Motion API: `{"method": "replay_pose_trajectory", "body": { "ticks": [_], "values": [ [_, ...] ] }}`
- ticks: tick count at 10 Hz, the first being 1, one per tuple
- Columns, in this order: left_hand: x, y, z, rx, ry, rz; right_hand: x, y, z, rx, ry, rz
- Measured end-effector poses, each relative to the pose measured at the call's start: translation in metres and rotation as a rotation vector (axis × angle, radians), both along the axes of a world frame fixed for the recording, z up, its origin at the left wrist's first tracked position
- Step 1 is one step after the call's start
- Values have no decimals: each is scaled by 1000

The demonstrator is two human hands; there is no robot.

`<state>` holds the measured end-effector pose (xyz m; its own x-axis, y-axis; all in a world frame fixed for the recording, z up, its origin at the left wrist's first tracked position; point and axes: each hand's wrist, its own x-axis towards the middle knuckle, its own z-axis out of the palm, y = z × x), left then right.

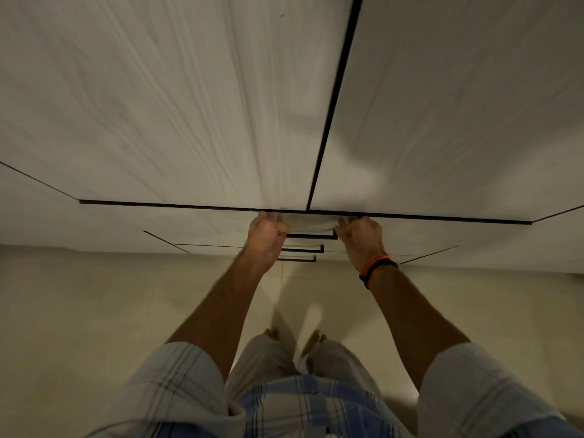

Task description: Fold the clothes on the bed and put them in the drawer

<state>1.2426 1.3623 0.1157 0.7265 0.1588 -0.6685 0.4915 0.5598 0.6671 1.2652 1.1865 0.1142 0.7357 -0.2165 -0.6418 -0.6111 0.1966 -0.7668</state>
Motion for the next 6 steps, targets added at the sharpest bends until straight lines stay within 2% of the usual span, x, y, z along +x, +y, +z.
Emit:
{"method": "replay_pose_trajectory", "body": {
  "ticks": [1,2,3,4,5,6],
  "values": [
    [6,0,-2,-14,9,-4,3,1,5,53,55,-34],
    [10,2,-6,5,7,1,5,4,9,-19,50,-7],
    [8,4,-5,19,21,-47,2,3,8,0,46,0],
    [6,9,2,116,68,-146,1,2,8,-77,92,90],
    [3,15,9,363,123,-372,-6,10,19,-280,83,296],
    [-8,17,24,589,92,-564,-22,21,37,-498,10,540]
  ]
}}
